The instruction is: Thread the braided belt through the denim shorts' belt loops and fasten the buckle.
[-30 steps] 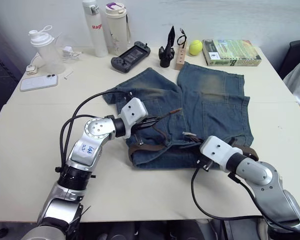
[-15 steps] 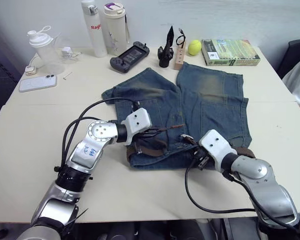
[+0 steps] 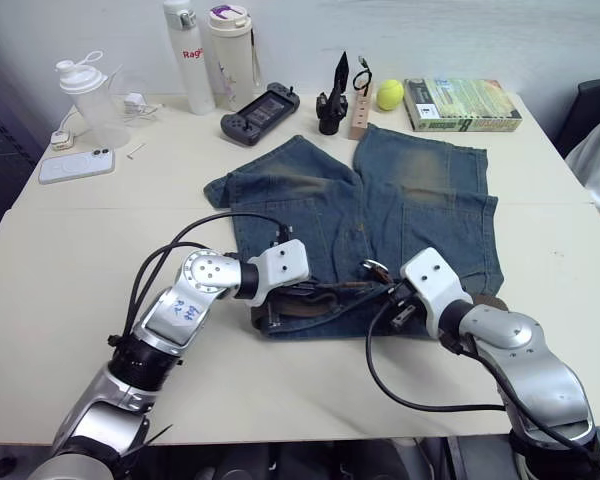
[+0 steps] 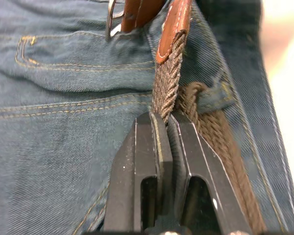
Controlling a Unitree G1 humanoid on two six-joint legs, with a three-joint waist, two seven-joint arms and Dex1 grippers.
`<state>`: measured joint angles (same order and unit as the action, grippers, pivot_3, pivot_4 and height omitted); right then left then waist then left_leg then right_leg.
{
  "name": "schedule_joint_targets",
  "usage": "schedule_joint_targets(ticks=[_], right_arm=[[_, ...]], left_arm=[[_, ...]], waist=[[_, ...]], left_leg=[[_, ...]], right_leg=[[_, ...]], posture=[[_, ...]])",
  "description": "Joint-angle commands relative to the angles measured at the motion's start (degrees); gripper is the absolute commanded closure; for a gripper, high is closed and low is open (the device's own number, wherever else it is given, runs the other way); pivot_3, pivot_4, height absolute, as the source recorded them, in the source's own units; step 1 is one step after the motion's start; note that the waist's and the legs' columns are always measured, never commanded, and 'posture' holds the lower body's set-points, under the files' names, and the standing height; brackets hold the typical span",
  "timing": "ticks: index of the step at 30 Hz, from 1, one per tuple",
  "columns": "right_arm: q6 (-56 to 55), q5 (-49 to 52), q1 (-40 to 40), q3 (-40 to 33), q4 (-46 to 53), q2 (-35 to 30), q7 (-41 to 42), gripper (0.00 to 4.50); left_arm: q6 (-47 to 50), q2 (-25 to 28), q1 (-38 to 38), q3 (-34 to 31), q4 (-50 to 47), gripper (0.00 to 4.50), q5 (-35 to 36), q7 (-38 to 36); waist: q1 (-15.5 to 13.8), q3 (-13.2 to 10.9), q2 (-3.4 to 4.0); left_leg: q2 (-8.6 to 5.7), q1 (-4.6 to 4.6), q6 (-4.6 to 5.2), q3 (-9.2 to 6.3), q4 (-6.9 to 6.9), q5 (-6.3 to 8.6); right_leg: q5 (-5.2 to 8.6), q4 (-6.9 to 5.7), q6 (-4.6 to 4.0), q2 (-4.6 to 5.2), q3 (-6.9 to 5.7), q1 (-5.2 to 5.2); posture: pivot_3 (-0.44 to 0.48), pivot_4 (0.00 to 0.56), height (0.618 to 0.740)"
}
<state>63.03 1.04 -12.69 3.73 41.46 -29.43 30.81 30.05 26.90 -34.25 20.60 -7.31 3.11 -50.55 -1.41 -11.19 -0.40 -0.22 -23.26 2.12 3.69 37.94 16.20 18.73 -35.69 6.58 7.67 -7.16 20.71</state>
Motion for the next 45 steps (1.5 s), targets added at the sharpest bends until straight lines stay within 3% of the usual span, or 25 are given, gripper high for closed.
schedule_joint_targets(ticks=[1,7,18,38,45], right_arm=[[0.9,1.2,-1.4,-0.5,3.7,-0.3,-1.4,4.44],[3.1,2.0,-2.4,0.4,5.4,0.9,-4.0,4.44],[4.6,2.9,-1.8,0.9,5.7,1.6,-7.4,4.44],[5.0,4.9,-1.8,3.6,6.0,0.4,-8.7,4.44],[4.4,5.1,-2.4,7.4,6.9,-2.6,-7.3,4.44]], left_arm=[[4.1,-1.3,-1.2,0.3,-1.0,4.5,-0.5,1.7],[13.7,-5.3,-3.1,-1.2,-2.2,4.5,-0.2,7.2],[23.8,-7.1,-2.8,-1.0,-8.2,4.5,0.8,12.5],[23.0,-11.0,-4.9,0.2,-6.9,4.5,0.8,17.8],[17.1,-13.8,-6.9,2.1,-2.4,4.5,1.4,16.5]], waist=[[0.0,0.0,0.0],[-0.1,0.0,0.0],[-0.1,0.0,0.0],[0.0,0.0,0.0],[0.0,0.0,0.0]], left_leg=[[0.01,0.0,0.0,-0.01,0.0,0.0],[-0.01,0.0,0.0,-0.02,0.01,0.0],[-0.01,-0.01,0.0,-0.01,0.01,0.0],[0.0,-0.01,0.0,0.02,0.0,0.0],[0.0,-0.02,0.0,0.04,-0.01,0.0]], right_leg=[[0.0,0.0,0.0,-0.01,-0.01,0.0],[0.0,-0.02,0.0,0.01,0.0,-0.02],[0.0,-0.02,0.0,0.0,0.41,0.0],[0.0,-0.01,0.0,-0.01,0.57,0.03],[0.0,0.02,0.0,-0.01,0.57,0.04]], posture=[[0.0,0.15,0.724],[0.0,0.15,0.724],[0.0,0.15,0.724],[0.0,0.15,0.724],[0.0,0.15,0.724]])
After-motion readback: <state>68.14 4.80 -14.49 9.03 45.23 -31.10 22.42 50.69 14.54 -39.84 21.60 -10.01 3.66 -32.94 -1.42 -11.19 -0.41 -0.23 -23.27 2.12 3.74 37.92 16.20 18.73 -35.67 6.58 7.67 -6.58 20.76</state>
